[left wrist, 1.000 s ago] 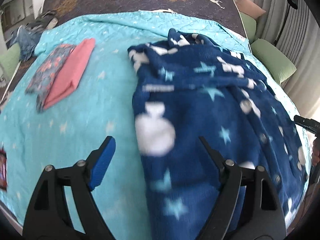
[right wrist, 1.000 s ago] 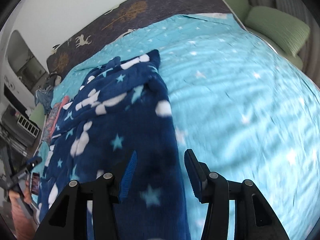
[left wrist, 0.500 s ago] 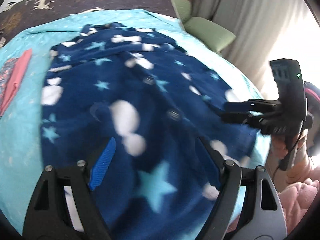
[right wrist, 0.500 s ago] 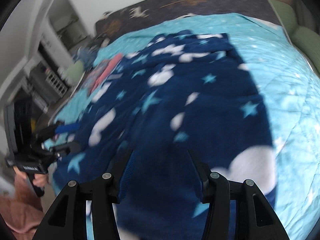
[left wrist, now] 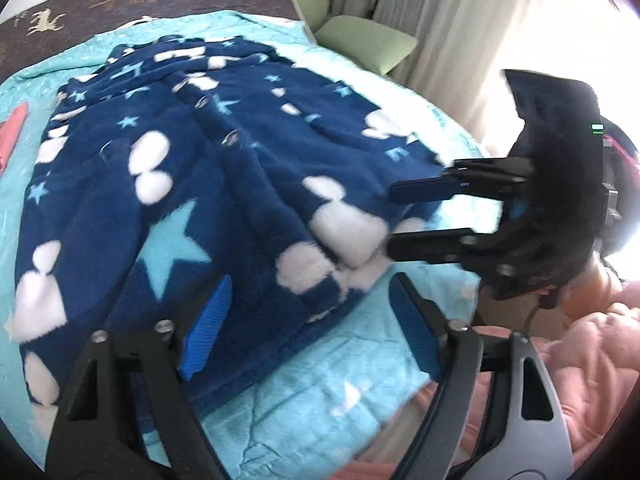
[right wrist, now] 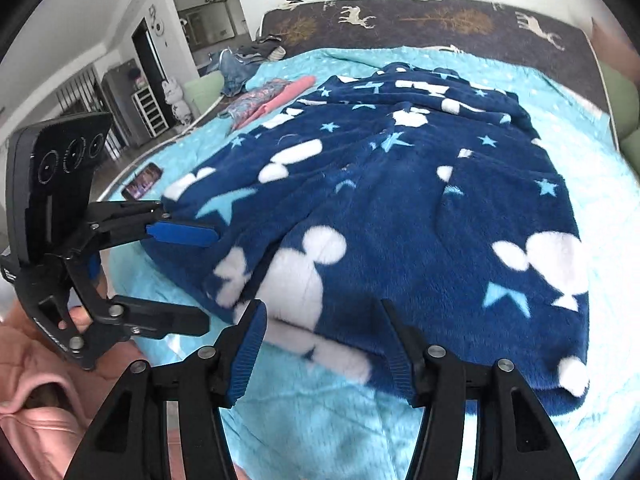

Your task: Fold small clothes

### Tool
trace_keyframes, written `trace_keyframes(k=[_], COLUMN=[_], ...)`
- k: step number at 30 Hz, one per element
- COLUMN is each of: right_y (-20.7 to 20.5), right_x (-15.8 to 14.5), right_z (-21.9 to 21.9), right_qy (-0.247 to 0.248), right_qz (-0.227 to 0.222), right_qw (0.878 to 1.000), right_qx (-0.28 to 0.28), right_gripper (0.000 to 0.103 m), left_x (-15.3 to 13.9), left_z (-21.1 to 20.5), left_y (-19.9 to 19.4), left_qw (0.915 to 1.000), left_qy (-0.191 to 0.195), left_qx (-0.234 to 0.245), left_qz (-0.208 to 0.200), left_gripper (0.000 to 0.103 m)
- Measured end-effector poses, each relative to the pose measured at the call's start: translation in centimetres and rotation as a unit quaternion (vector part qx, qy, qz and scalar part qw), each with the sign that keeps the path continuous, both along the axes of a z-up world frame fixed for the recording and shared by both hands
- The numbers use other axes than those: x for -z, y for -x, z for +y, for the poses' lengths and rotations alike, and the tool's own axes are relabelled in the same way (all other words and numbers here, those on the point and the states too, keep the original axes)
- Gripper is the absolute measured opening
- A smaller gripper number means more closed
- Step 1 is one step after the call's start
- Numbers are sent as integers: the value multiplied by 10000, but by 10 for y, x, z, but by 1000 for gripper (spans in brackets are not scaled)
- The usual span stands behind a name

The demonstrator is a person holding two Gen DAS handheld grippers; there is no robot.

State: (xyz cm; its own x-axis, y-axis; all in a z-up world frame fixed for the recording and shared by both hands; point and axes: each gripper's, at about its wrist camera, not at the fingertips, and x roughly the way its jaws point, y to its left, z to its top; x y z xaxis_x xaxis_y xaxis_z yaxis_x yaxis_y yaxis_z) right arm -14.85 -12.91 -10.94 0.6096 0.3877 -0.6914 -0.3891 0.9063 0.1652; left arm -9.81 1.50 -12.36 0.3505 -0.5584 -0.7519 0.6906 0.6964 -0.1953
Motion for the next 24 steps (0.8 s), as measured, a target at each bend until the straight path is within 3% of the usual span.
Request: trace_keyframes(k=[2, 5, 7, 12, 15, 16, 17, 20, 24], right_y=[4, 8, 10, 15, 10, 7, 3, -3, 6], right_x=[1, 1, 1, 0, 4, 7, 10, 13, -4], right_z=[-1, 0, 4, 22, 34, 37, 39, 38, 31], right_qy=[29, 127, 282, 634, 999, 1124, 1196, 1052, 478], right_qz=[-23, -126, -220, -573, -745, -734, -686, -611, -714], right_qw=[10000, 9998, 9994, 9945, 9896, 9883, 9876, 9898, 9928], right_qx=[20, 31, -30, -606, -714, -729, -751, -736, -834], right_gripper=[58, 58, 58, 58, 56, 46, 27, 17, 16], left_x=[6, 6, 3, -14, -23, -24, -26, -28, -38], left_z=[-1, 2, 6, 21, 18, 16, 13, 9, 11], left_y=[-6, -12, -12, -13, -12, -12, -12, -11, -11], left_qw=[9997, 9992, 9989, 9951, 9940, 9941, 9942, 9945, 9932], left_qy=[-104, -39, 59, 836, 996, 1008, 1004, 985, 1115], left_qx=[-199, -394, -455, -454, -375, -343, -326, -290, -298], left_qz=[-11, 8, 12, 279, 238, 225, 213, 188, 169], left_gripper=[48, 29, 23, 22, 22, 22, 22, 22, 22])
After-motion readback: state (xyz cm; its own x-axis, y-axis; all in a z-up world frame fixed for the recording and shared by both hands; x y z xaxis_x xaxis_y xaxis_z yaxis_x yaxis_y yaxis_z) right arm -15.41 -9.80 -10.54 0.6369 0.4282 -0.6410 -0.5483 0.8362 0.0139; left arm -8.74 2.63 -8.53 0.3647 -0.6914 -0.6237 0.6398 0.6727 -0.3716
